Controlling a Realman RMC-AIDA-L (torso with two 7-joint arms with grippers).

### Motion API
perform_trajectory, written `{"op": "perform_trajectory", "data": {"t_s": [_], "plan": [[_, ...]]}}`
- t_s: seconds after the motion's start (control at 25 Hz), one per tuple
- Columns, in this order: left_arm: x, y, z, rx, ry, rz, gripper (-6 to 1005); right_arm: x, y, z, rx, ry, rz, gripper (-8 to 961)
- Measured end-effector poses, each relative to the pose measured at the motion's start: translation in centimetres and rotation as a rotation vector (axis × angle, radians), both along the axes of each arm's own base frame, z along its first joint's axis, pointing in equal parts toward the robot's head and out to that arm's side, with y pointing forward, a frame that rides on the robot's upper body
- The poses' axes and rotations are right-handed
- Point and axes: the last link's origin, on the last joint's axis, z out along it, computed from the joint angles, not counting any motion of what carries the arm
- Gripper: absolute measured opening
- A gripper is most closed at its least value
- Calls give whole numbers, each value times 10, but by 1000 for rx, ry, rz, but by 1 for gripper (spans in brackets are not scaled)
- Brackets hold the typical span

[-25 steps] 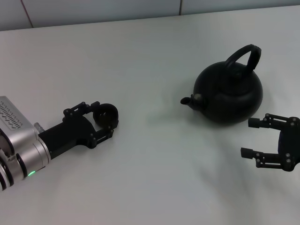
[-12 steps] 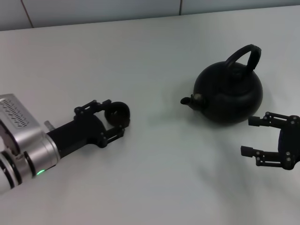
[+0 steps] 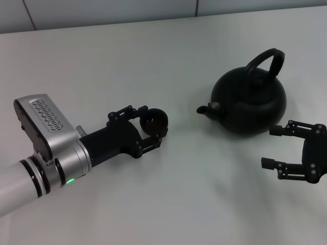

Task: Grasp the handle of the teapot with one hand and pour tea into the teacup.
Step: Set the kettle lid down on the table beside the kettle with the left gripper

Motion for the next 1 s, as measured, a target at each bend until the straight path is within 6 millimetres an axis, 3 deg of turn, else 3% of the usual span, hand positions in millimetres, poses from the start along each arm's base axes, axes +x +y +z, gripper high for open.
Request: {"op": "perform_trajectory", "data": {"t_s": [0.24,1.0], "plan": [[12,0,-11,-6,-3,-12,689,0,0,-1,-5,0,2,783],[3,-3,-17,-3,60,11,689,-1,1,-1,-2,-1,3,783]]}}
